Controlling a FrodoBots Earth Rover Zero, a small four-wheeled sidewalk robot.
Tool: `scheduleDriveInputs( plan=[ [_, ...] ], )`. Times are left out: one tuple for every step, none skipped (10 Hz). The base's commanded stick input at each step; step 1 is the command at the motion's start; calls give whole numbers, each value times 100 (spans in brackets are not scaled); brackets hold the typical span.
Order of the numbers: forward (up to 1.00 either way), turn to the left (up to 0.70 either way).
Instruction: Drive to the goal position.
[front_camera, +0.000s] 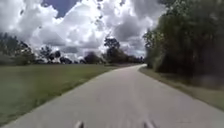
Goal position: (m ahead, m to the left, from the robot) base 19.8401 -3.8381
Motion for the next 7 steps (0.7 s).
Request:
scheduleDriveInputs(
  plan=[
    [70,1],
    [70,1],
    [70,1],
    [70,1],
    [70,1],
    [70,1],
    [70,1]
  ],
)
